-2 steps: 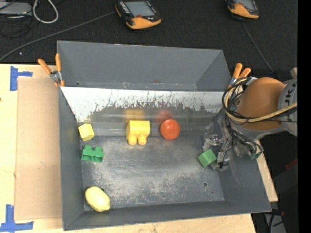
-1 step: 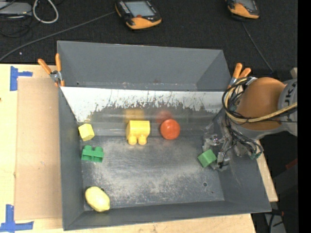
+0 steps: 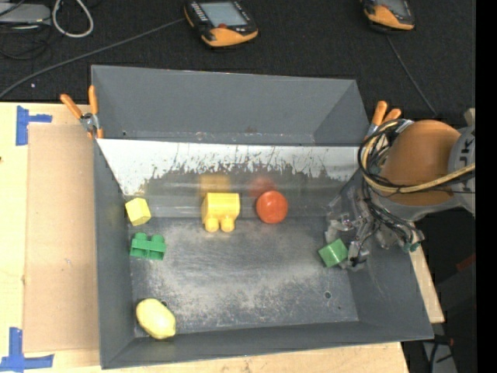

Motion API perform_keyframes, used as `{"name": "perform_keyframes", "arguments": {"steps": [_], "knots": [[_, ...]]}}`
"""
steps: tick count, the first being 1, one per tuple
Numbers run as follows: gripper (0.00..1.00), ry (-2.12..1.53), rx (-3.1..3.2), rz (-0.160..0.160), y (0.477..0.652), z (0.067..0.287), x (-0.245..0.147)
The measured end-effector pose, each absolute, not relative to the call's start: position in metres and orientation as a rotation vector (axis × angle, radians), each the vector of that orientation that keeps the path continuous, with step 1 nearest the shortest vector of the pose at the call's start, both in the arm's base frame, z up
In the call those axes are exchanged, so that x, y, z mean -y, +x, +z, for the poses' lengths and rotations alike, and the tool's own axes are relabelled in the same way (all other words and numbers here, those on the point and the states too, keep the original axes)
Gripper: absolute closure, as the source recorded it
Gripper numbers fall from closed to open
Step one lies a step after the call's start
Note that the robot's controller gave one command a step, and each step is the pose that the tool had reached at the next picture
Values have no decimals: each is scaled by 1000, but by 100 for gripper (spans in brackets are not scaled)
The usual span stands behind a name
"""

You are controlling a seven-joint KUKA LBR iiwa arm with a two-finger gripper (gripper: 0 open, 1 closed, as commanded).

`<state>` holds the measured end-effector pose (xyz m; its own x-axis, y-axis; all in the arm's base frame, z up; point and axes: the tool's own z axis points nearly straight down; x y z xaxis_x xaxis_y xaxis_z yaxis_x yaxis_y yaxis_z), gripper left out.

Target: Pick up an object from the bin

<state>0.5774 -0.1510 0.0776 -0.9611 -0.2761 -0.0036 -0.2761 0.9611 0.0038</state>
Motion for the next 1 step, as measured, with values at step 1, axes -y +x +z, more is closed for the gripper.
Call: {"name": "perform_keyframes", "arguments": {"steps": [1], "knots": [[100, -439, -3110, 8, 577, 95, 150]]}}
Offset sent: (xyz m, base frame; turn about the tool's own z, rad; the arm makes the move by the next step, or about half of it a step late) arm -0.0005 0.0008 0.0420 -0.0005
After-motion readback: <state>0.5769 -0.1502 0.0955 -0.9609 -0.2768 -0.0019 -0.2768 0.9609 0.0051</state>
